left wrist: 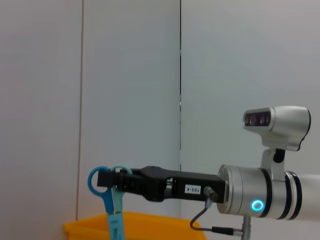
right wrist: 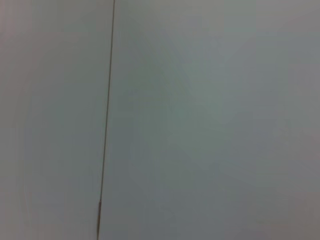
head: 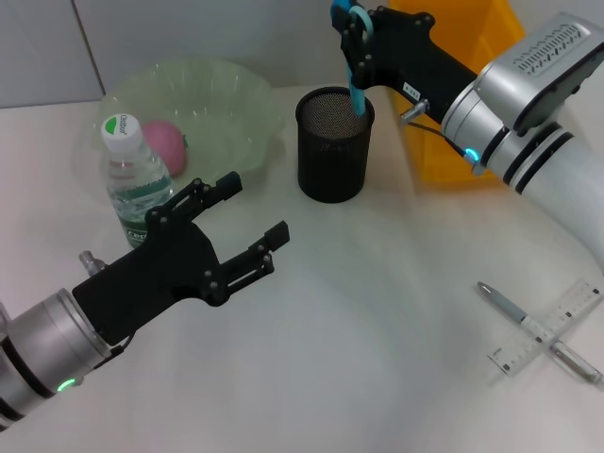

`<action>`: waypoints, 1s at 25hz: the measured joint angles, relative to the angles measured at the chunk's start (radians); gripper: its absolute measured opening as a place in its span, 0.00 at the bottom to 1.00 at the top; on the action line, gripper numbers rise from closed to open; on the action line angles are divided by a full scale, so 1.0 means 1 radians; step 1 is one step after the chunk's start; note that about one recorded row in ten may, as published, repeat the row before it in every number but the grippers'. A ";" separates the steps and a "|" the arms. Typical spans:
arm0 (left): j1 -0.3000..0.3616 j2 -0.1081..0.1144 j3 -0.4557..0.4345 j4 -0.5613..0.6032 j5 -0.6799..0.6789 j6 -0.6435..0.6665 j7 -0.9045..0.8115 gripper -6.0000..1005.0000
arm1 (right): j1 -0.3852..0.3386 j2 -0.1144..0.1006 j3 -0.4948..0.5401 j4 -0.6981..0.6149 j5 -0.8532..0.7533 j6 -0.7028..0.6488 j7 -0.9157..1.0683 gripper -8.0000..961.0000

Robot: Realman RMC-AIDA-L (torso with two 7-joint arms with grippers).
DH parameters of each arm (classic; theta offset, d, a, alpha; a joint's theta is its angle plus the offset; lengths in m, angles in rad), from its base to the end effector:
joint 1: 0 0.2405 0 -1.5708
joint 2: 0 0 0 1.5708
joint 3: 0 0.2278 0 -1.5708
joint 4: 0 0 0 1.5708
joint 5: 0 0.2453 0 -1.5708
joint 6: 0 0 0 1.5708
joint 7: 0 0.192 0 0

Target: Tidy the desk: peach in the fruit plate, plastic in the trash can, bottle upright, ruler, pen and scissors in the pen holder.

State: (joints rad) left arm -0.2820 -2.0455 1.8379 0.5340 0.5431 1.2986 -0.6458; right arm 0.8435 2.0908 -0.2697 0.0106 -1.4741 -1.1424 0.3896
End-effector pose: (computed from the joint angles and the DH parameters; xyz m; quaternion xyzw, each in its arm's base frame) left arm -0.2002 0.3204 -0.0931 -0.8724 -0.0940 -0.4061 0.2555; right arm 0.1802 0.4599 -0.0633 -0.8120 0.1180 0.3609 0.4434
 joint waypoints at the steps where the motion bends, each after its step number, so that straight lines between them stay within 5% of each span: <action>1: -0.002 0.000 0.000 0.000 0.000 0.000 0.000 0.78 | 0.000 0.000 0.000 0.000 0.000 0.000 0.000 0.10; 15: -0.051 -0.010 0.000 -0.043 0.000 -0.005 -0.015 0.78 | -0.002 0.000 -0.005 0.006 -0.008 0.001 -0.005 0.13; 25: -0.051 -0.008 -0.005 -0.050 0.000 -0.005 -0.024 0.78 | -0.031 -0.004 -0.005 0.004 -0.006 -0.098 0.047 0.38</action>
State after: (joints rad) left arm -0.3328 -2.0530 1.8327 0.4836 0.5431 1.2934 -0.6701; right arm 0.8129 2.0868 -0.2748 0.0142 -1.4797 -1.2406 0.4362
